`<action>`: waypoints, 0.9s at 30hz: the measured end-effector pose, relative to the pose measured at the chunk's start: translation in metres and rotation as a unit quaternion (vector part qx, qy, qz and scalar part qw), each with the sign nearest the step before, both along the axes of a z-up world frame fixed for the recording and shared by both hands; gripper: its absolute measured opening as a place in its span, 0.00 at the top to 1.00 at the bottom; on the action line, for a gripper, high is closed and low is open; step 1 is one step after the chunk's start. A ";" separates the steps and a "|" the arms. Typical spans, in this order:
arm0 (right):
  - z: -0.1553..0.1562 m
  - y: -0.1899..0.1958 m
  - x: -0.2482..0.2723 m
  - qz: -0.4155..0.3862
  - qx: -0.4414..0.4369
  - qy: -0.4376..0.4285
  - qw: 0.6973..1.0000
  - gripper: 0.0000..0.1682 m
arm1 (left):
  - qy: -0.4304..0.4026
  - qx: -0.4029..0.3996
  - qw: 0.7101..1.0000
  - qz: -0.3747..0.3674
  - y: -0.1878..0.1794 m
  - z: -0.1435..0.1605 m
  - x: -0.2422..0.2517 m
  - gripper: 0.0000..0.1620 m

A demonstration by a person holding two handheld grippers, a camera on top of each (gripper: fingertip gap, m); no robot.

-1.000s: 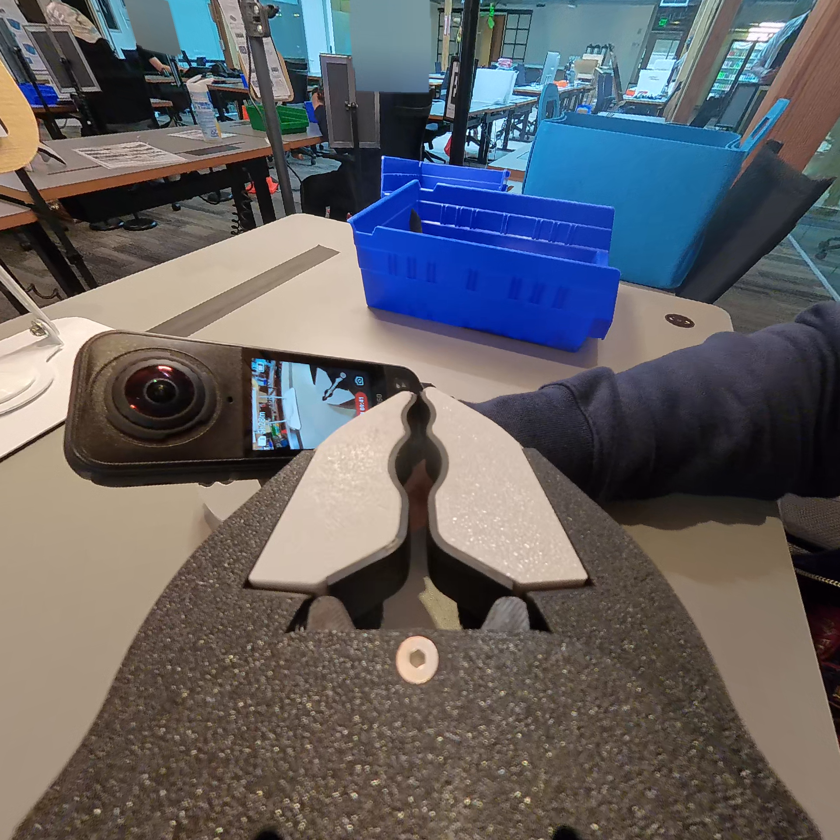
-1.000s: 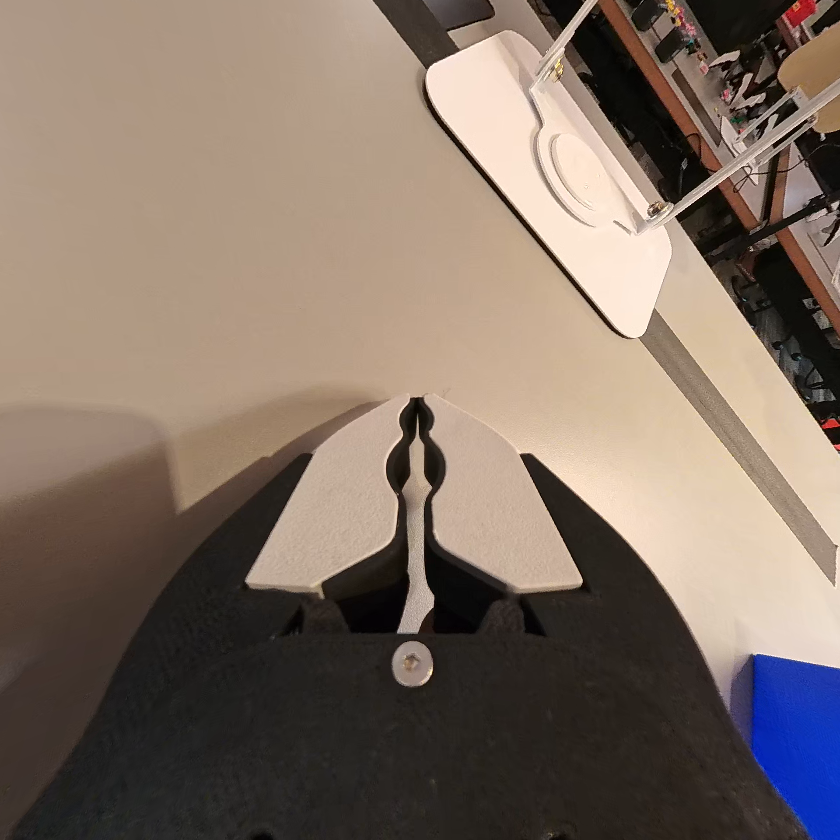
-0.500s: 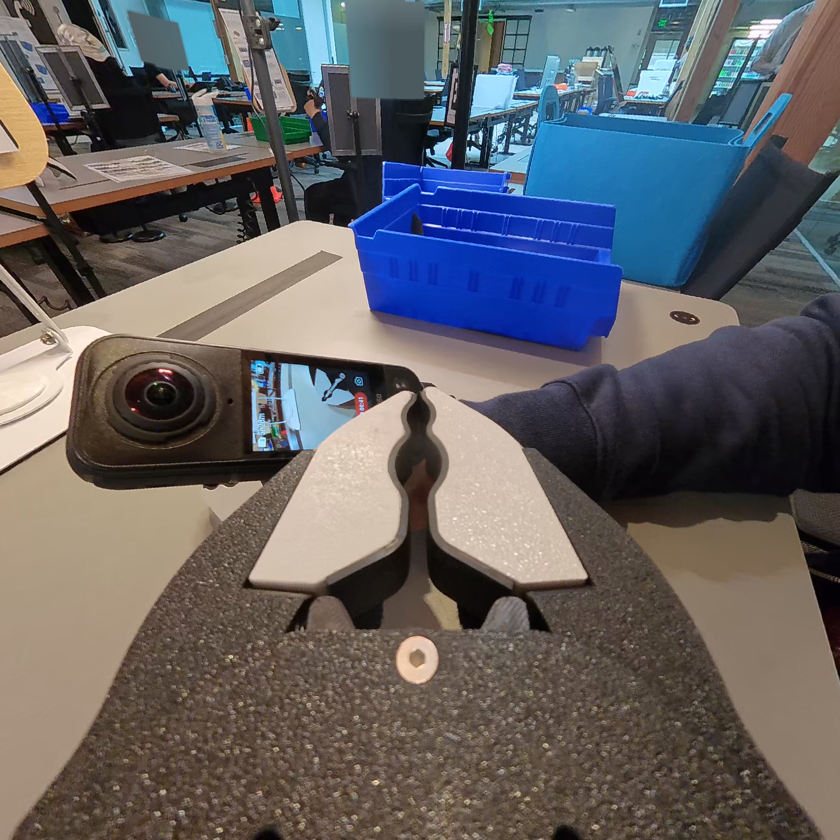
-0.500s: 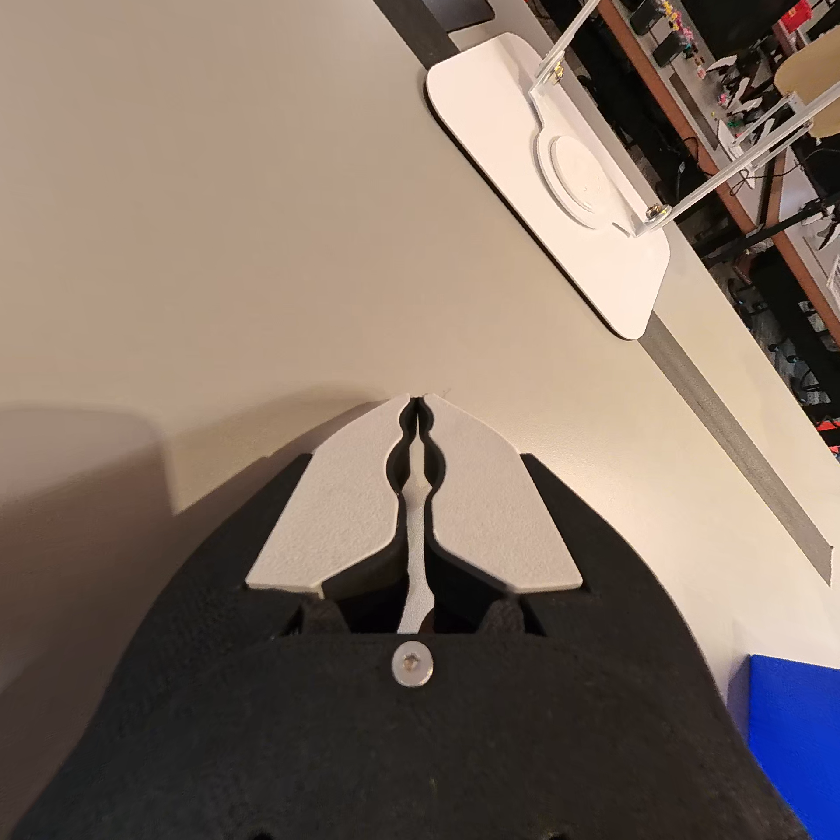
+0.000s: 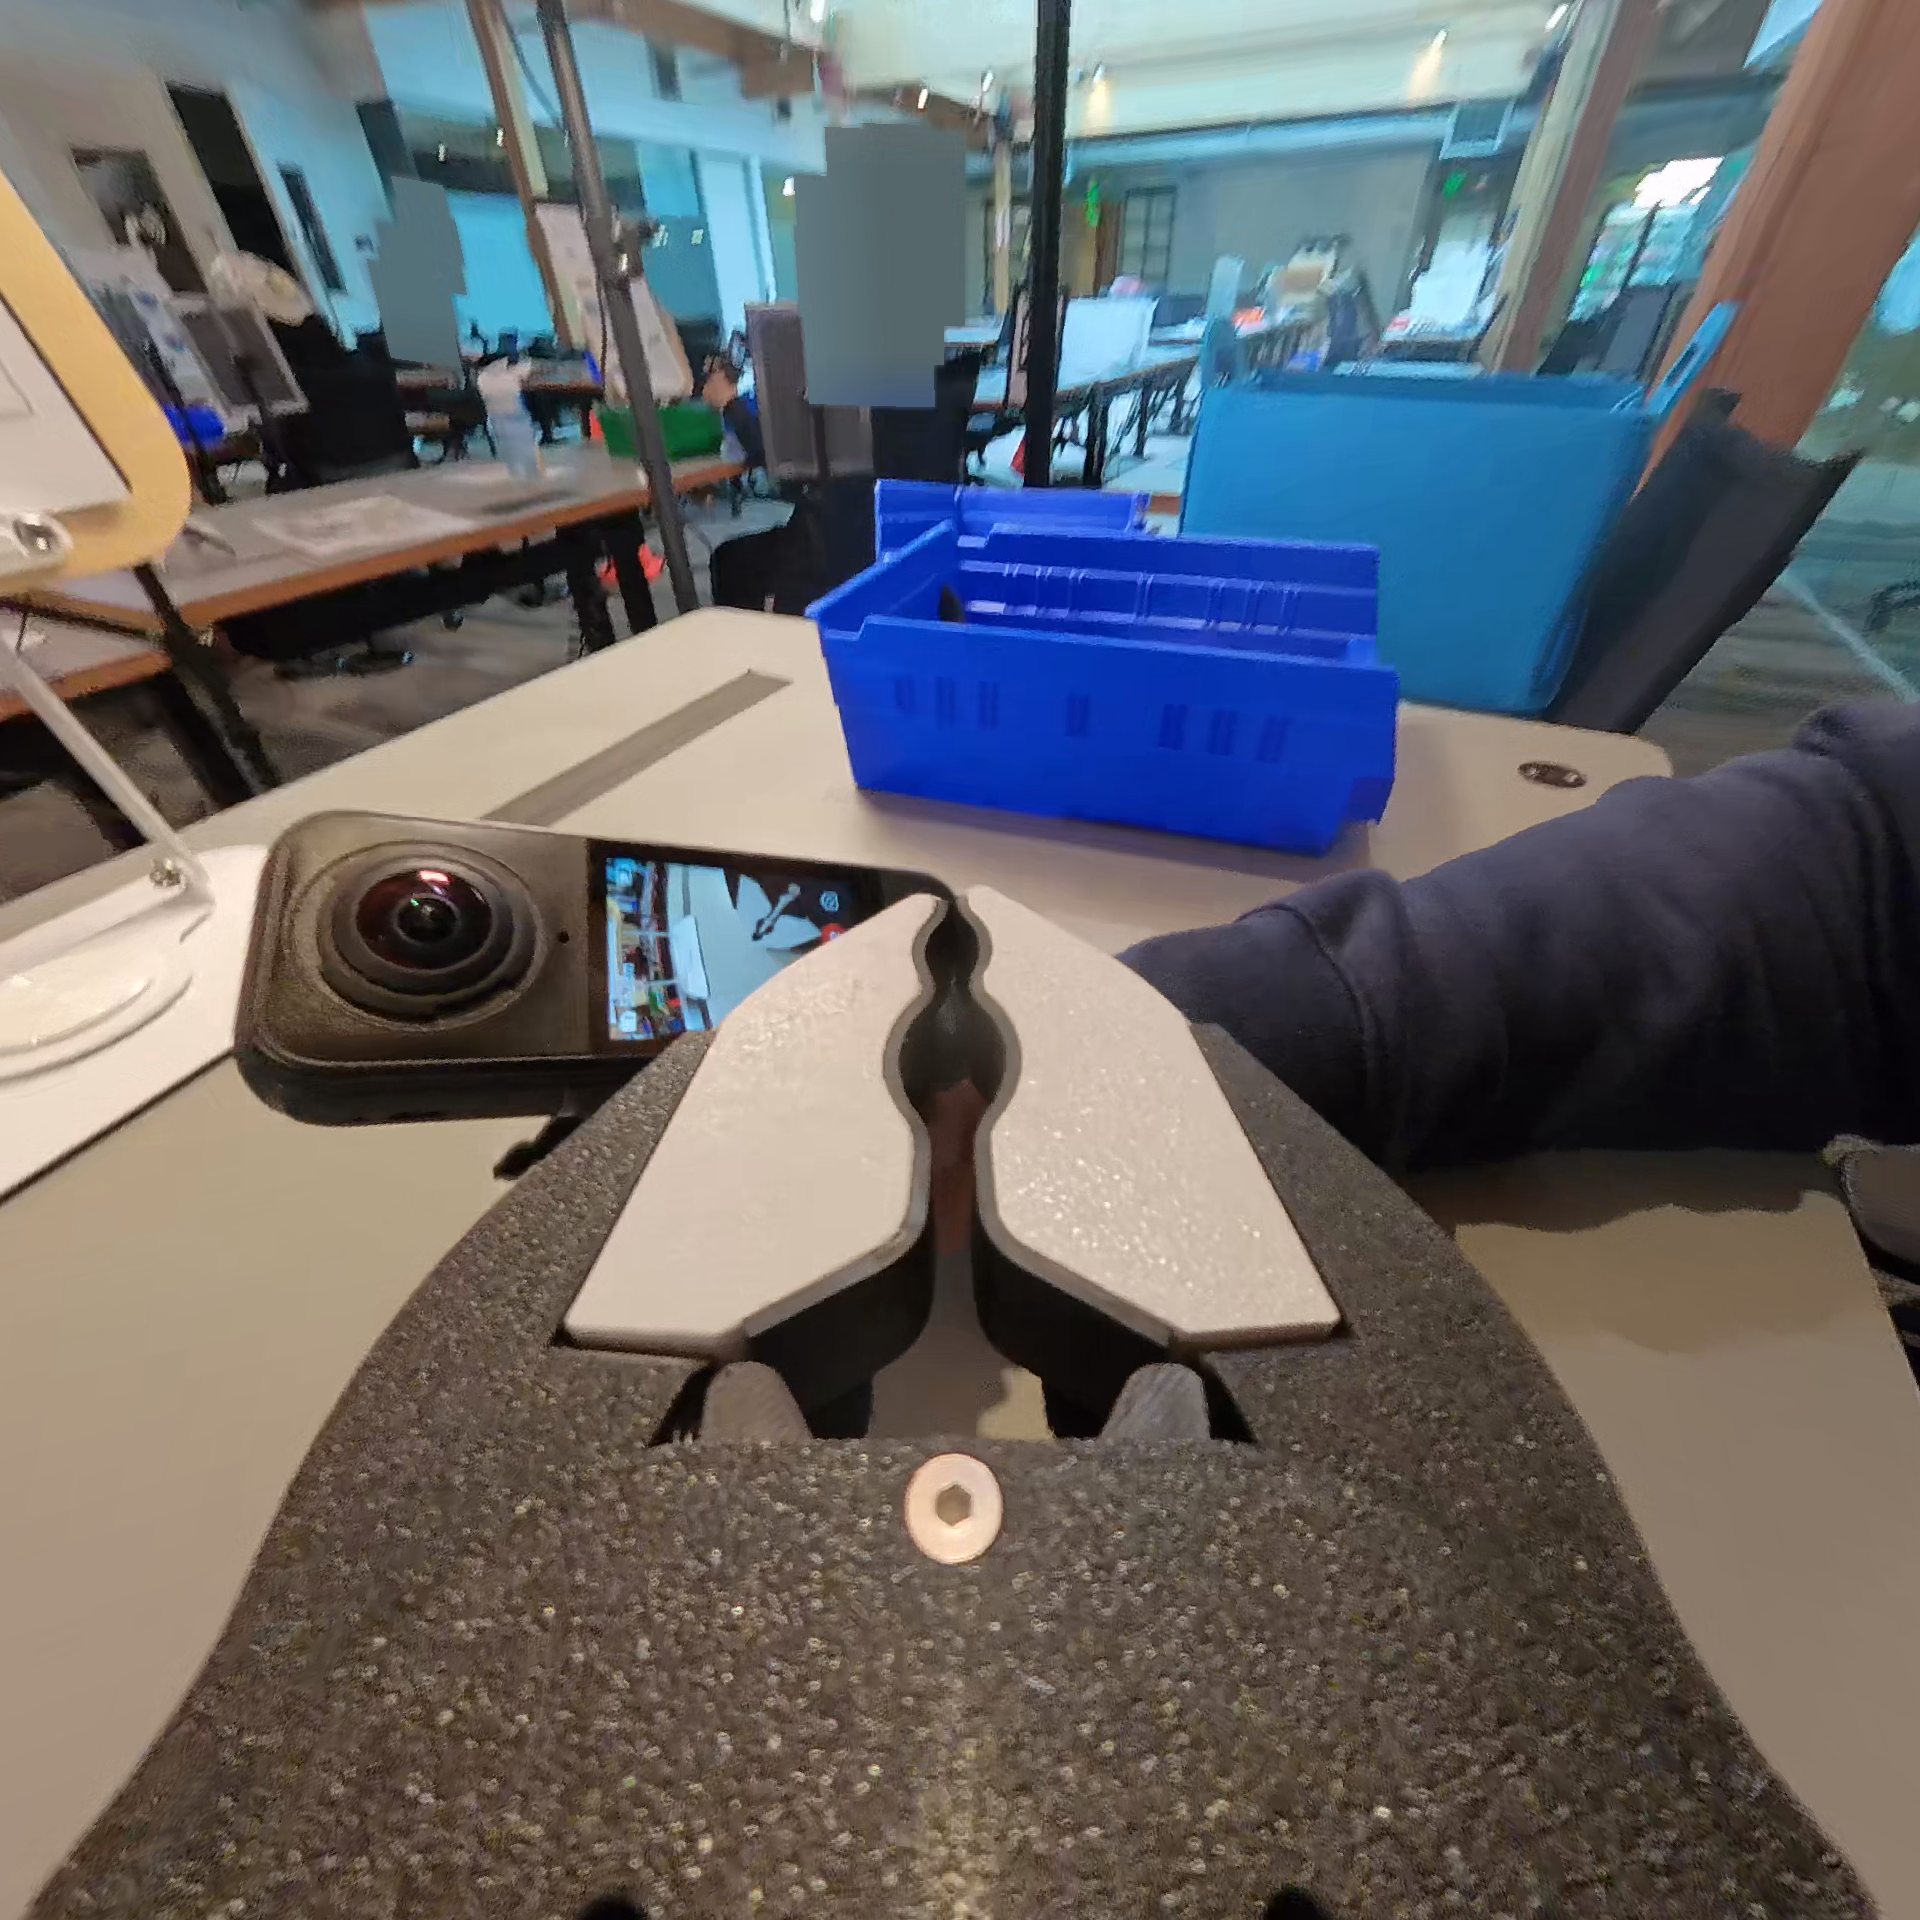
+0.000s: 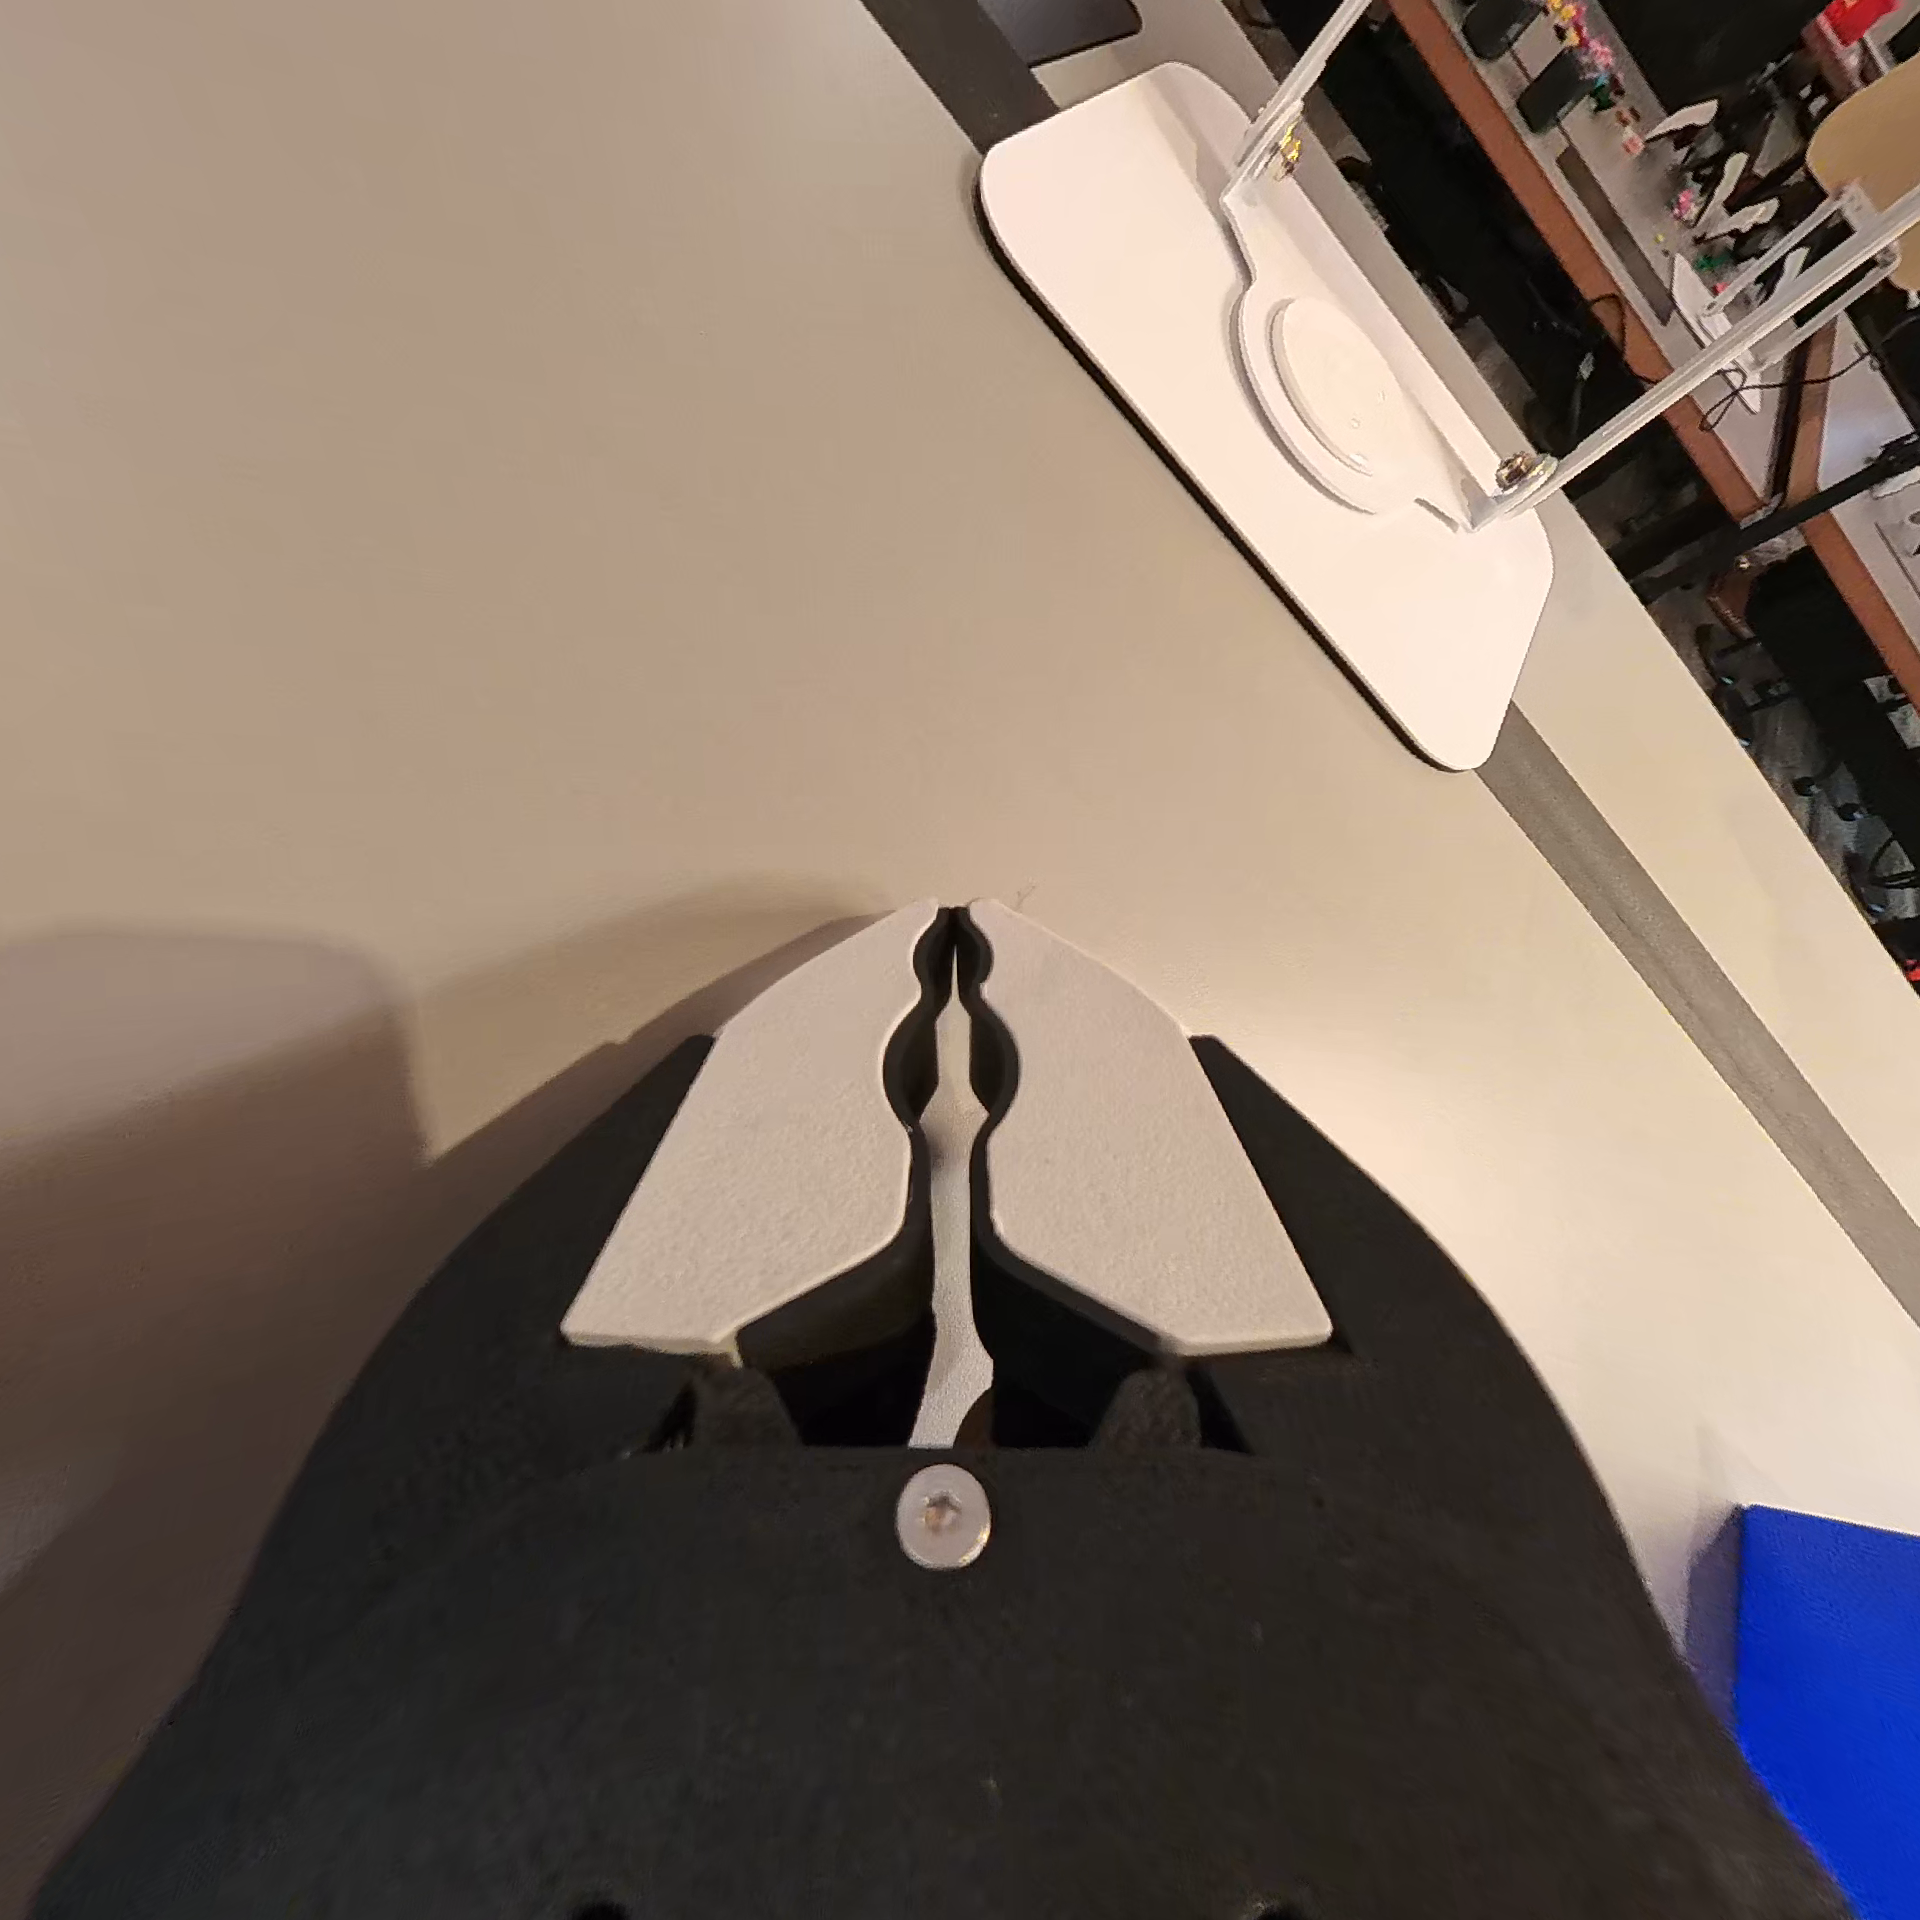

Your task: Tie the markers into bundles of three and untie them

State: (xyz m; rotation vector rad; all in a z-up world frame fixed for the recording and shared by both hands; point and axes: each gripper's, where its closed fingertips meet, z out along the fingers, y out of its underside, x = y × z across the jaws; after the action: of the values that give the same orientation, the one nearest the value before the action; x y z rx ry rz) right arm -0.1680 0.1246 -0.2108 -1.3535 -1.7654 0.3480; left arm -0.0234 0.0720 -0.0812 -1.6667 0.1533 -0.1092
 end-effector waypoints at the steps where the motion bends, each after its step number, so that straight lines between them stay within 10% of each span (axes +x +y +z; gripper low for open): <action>1: 0.000 0.000 0.000 0.000 -0.001 0.000 1.000 1.00 | -0.003 0.014 1.000 -0.004 -0.002 0.004 0.000 1.00; 27: -0.001 -0.001 0.000 0.004 -0.023 -0.005 1.000 1.00 | -0.018 0.154 0.969 0.190 -0.032 0.024 -0.096 1.00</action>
State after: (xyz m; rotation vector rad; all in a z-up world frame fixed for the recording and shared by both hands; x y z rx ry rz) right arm -0.1676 0.1239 -0.2121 -1.3820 -1.7809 0.3890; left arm -0.1192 0.0404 -0.0573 -1.3562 -0.1709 0.1682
